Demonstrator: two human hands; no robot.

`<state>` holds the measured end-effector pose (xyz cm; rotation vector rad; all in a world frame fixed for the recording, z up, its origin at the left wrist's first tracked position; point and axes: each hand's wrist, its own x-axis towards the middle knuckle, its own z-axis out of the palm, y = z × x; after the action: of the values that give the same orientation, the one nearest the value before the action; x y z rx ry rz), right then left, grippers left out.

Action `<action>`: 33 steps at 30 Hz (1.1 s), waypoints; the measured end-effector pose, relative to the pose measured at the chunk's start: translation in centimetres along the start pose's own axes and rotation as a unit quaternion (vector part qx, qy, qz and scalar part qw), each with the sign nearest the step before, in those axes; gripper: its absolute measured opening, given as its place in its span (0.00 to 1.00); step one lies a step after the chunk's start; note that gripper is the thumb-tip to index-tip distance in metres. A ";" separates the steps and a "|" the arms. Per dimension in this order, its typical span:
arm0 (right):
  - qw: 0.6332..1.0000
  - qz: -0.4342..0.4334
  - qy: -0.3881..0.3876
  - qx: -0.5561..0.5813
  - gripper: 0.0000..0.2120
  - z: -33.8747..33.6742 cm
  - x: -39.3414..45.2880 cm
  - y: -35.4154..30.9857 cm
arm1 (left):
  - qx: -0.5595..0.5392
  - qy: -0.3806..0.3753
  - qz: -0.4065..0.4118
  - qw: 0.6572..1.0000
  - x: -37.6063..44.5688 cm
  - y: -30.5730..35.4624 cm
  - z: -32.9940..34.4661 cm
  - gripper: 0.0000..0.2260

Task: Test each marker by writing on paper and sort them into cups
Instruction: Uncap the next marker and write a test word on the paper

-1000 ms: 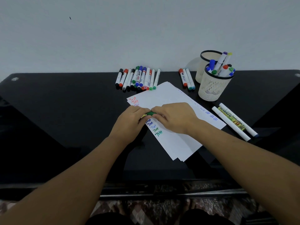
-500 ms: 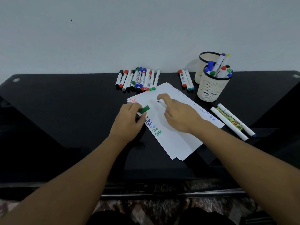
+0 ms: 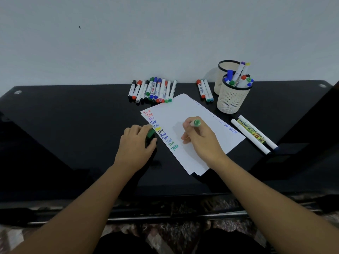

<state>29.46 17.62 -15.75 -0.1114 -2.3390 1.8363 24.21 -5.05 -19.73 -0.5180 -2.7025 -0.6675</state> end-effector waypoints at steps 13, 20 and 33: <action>0.999 -0.019 0.009 -0.045 0.05 -0.5 -1.2 0.0 | 0.013 -0.075 0.054 0.996 0.3 0.5 0.4 0.24; 1.000 -0.005 -0.016 -0.015 0.02 -0.9 -3.2 0.3 | 0.032 -0.081 0.056 0.995 0.4 0.5 0.3 0.27; 0.997 -0.021 -0.050 -0.052 0.04 -1.4 -3.2 0.6 | 0.032 -0.073 0.049 0.996 0.5 0.5 0.3 0.27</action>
<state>32.85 18.57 -16.24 0.0179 -2.4837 1.7390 23.88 -4.31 -19.60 -0.7029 -2.8022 -0.5355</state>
